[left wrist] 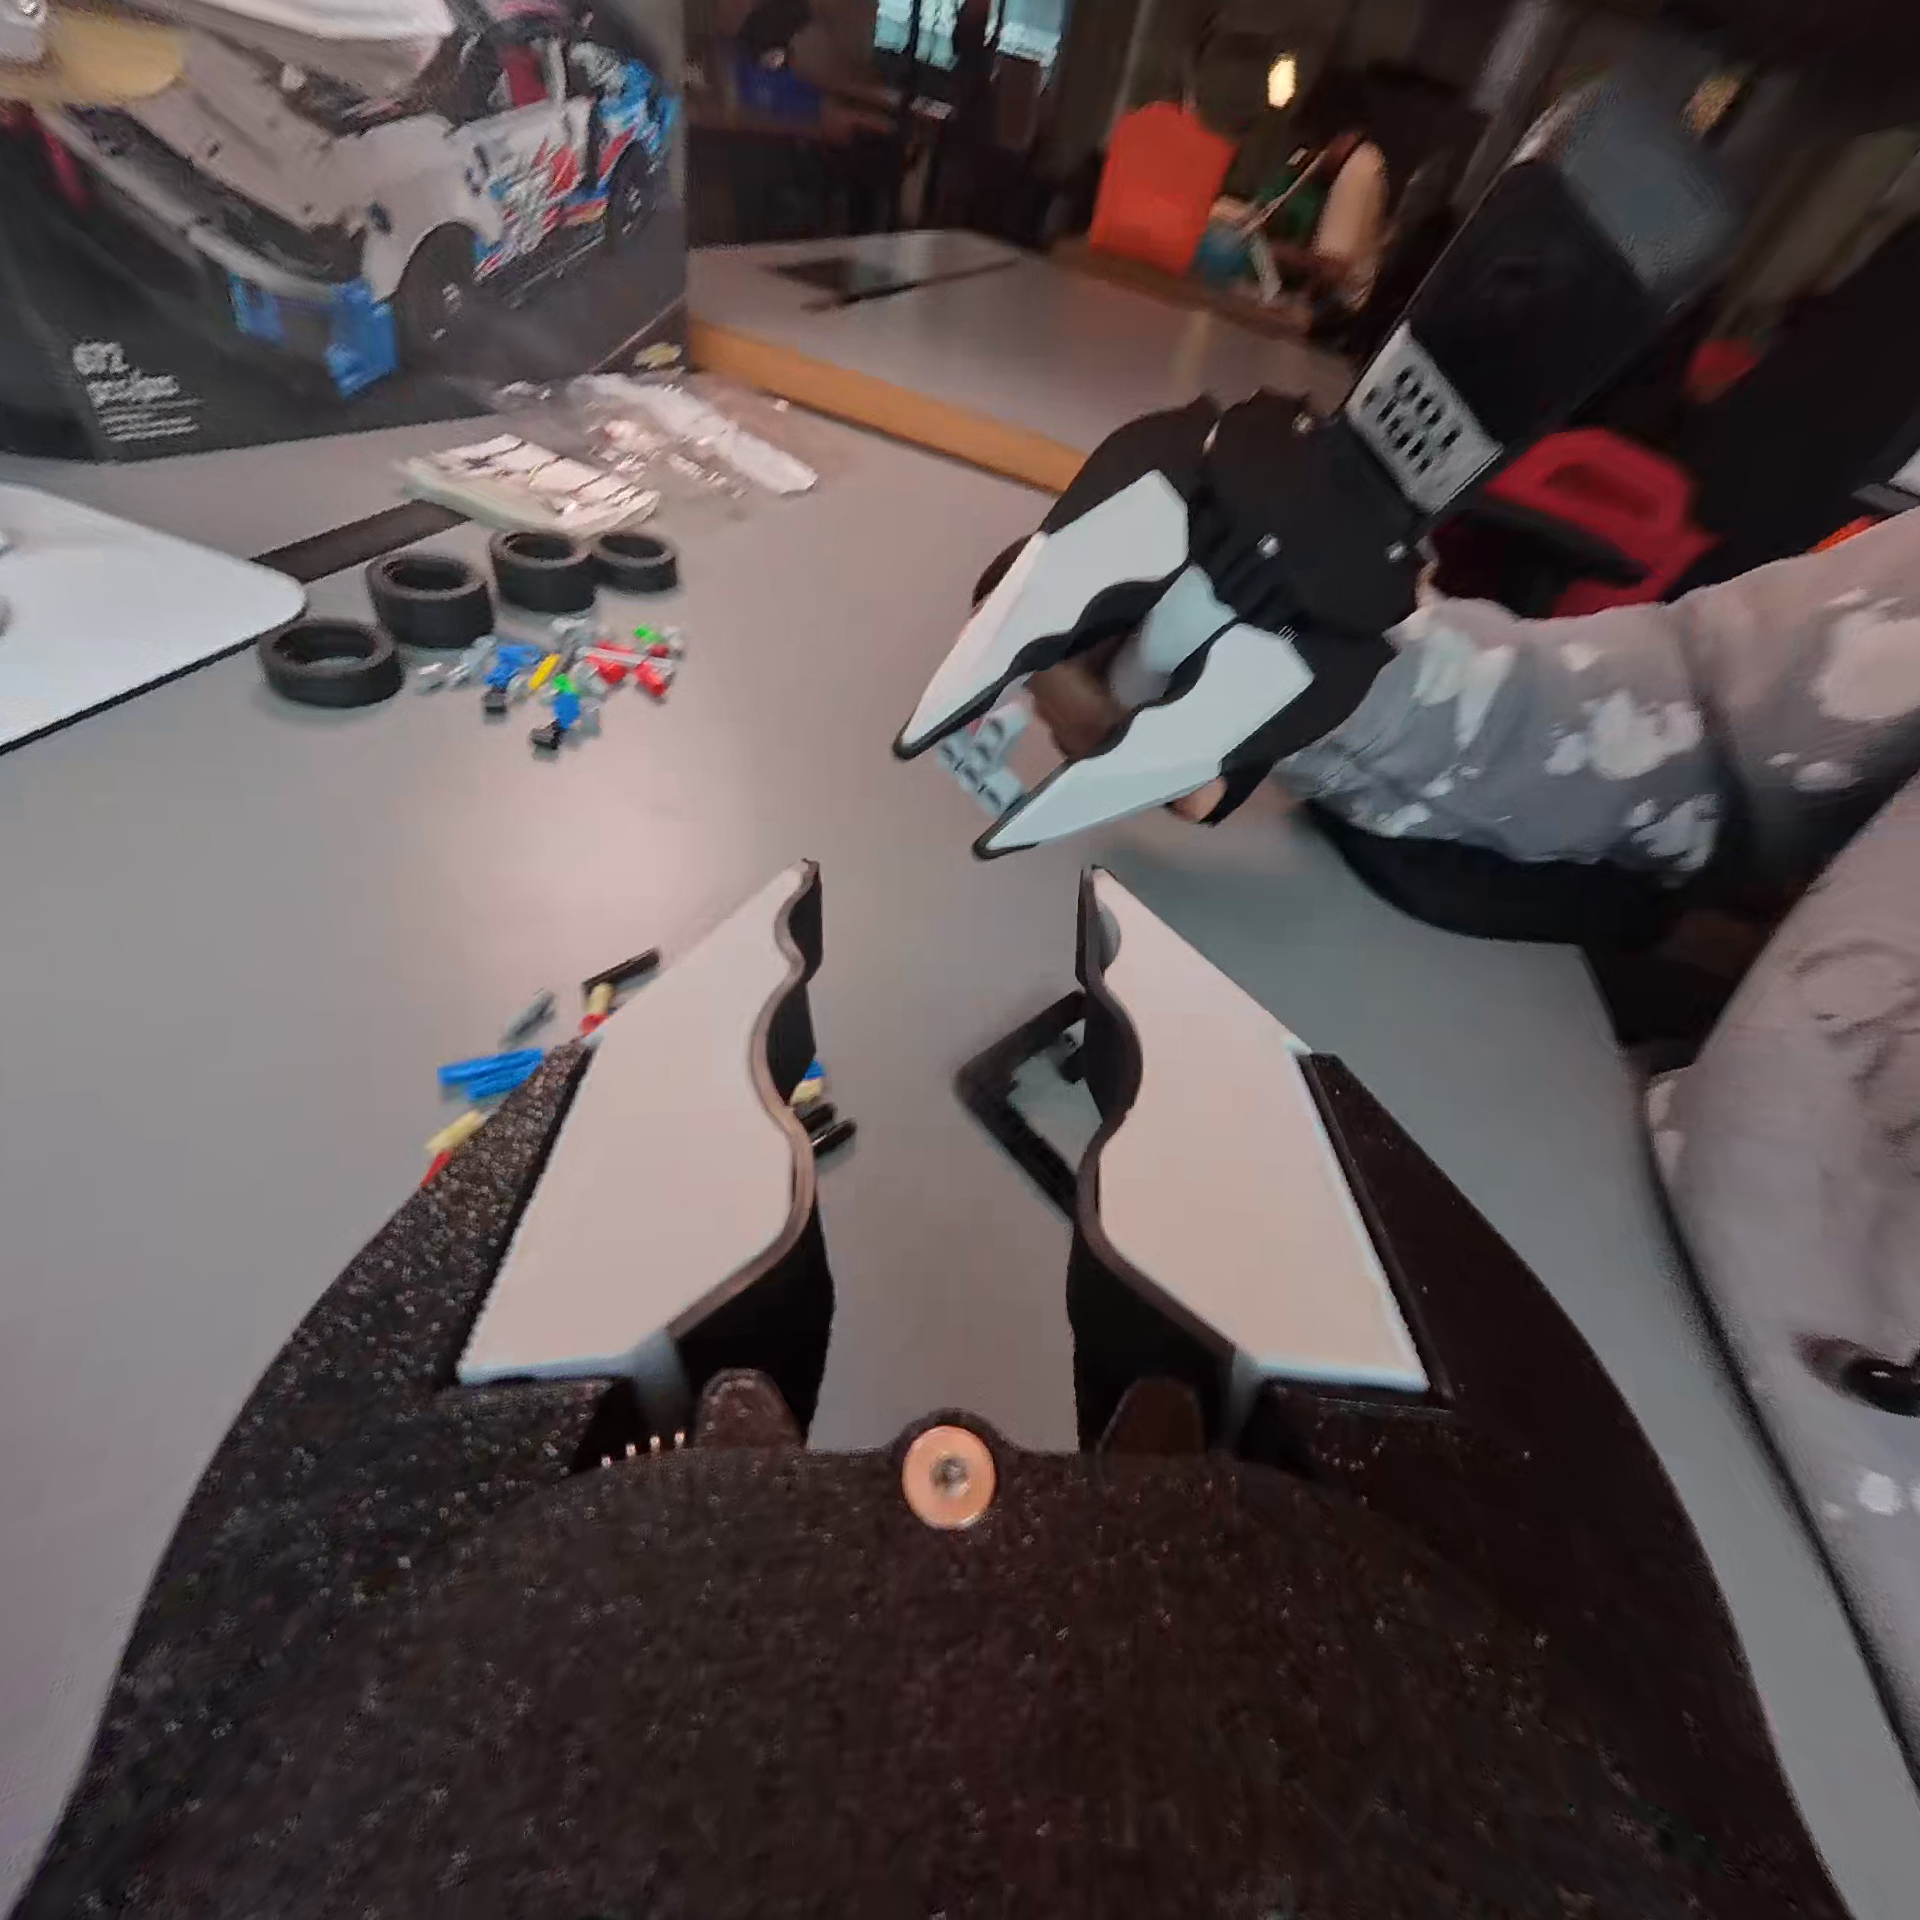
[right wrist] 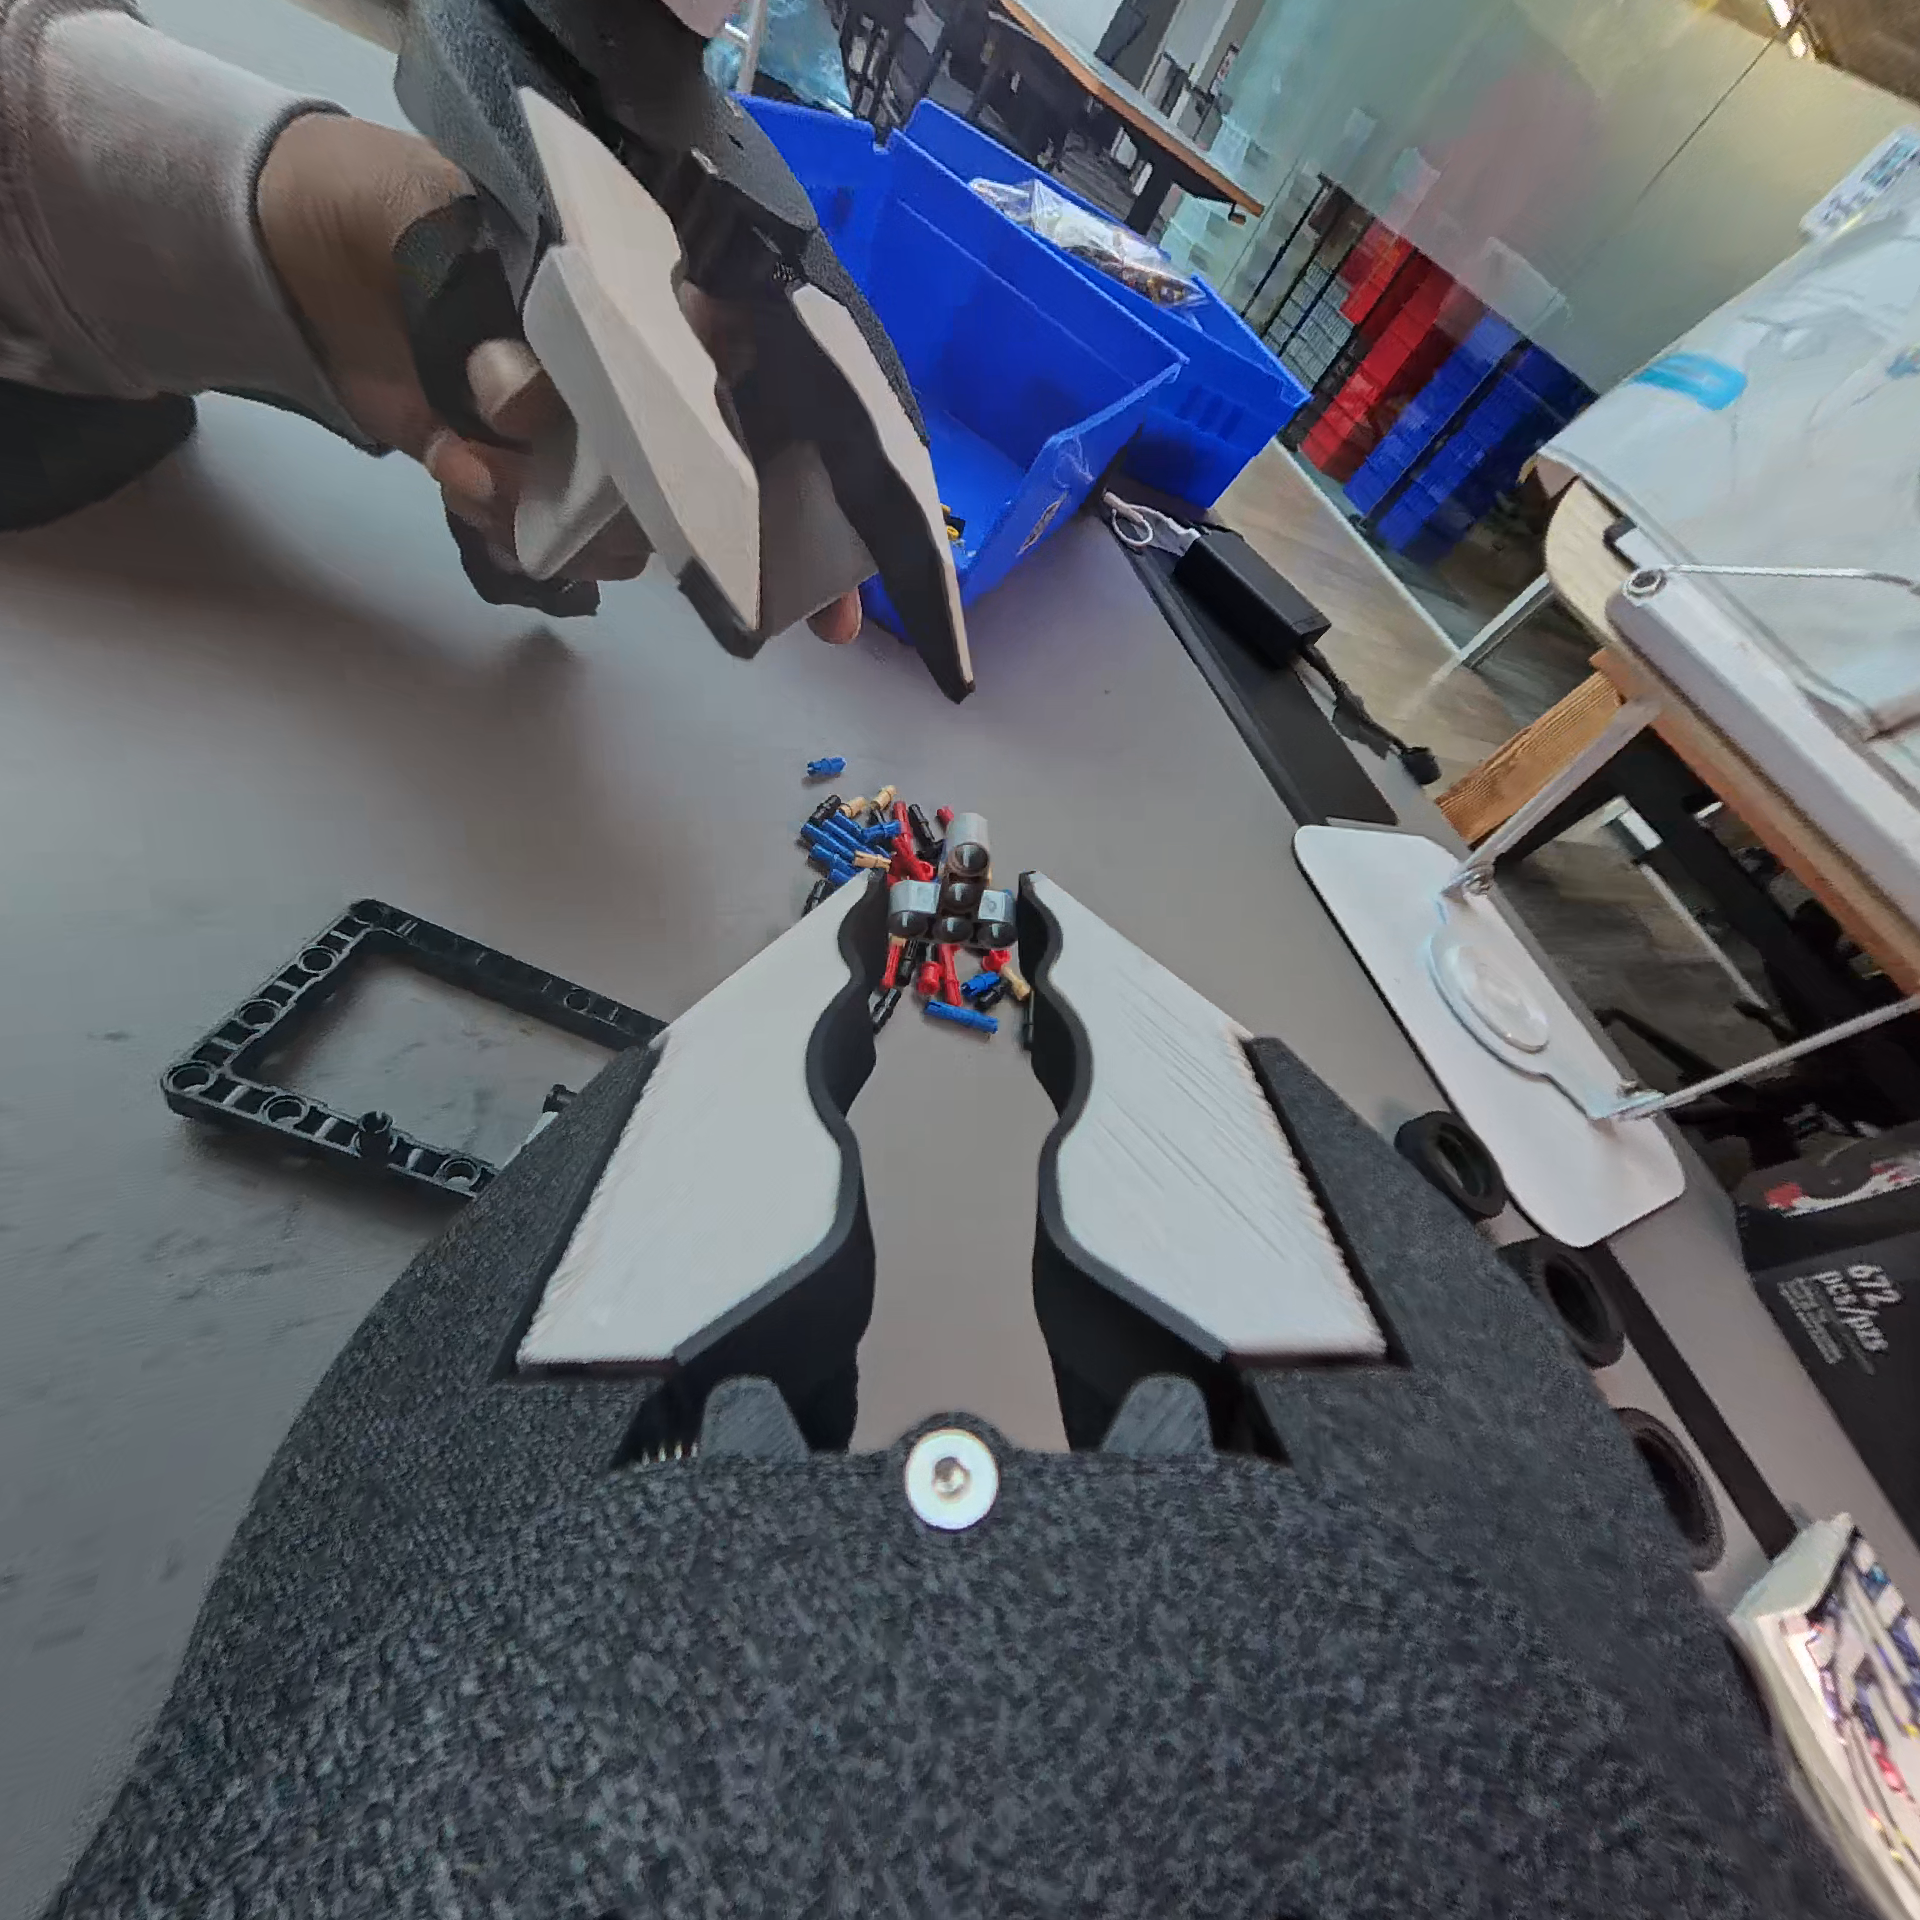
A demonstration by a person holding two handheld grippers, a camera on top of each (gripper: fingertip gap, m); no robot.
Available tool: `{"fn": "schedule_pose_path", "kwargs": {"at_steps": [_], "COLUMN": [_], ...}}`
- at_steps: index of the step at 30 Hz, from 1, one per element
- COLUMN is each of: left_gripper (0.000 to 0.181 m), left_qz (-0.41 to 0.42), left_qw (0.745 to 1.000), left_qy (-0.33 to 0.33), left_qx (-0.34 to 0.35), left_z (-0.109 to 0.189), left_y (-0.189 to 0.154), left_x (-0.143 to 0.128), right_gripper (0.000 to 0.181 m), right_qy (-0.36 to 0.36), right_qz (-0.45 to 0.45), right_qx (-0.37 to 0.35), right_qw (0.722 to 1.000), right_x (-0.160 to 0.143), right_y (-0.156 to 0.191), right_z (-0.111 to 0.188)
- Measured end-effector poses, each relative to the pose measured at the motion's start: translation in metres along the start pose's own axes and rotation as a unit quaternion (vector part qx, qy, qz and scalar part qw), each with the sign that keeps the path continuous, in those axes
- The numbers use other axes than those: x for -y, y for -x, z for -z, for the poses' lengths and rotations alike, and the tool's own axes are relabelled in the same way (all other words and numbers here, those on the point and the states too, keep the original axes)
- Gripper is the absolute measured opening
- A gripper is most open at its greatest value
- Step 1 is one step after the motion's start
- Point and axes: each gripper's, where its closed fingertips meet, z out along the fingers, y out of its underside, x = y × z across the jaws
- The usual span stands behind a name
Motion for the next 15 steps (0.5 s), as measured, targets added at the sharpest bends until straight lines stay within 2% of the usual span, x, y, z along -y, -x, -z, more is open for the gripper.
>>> {"fn": "schedule_pose_path", "kwargs": {"at_steps": [1,4,7,12,15], "left_gripper": [0.047,0.042,0.039,0.032,0.025], "left_qz": [0.006,-0.005,-0.006,0.032,0.018], "left_qw": [0.999,0.997,0.998,0.999,0.999], "left_qy": [-0.025,-0.046,-0.038,-0.021,0.011], "left_qx": [-0.025,-0.057,-0.05,-0.005,0.038], "left_z": [0.0,-0.001,-0.006,-0.017,-0.021], "left_y": [-0.009,-0.024,-0.027,-0.016,-0.006], "left_x": [0.008,0.014,0.013,0.01,0.001], "right_gripper": [0.024,0.024,0.024,0.024,0.024], "right_qy": [-0.004,-0.023,-0.019,0.014,0.033], "right_qz": [0.02,0.075,0.116,0.135,0.151], "right_qx": [-0.009,-0.035,-0.055,-0.069,-0.084], "right_qw": [1.0,0.996,0.991,0.988,0.984], "right_x": [0.004,0.019,0.024,0.016,0.012], "right_y": [0.001,0.005,0.008,0.009,0.006], "right_z": [0.0,0.002,0.001,-0.007,-0.009]}}
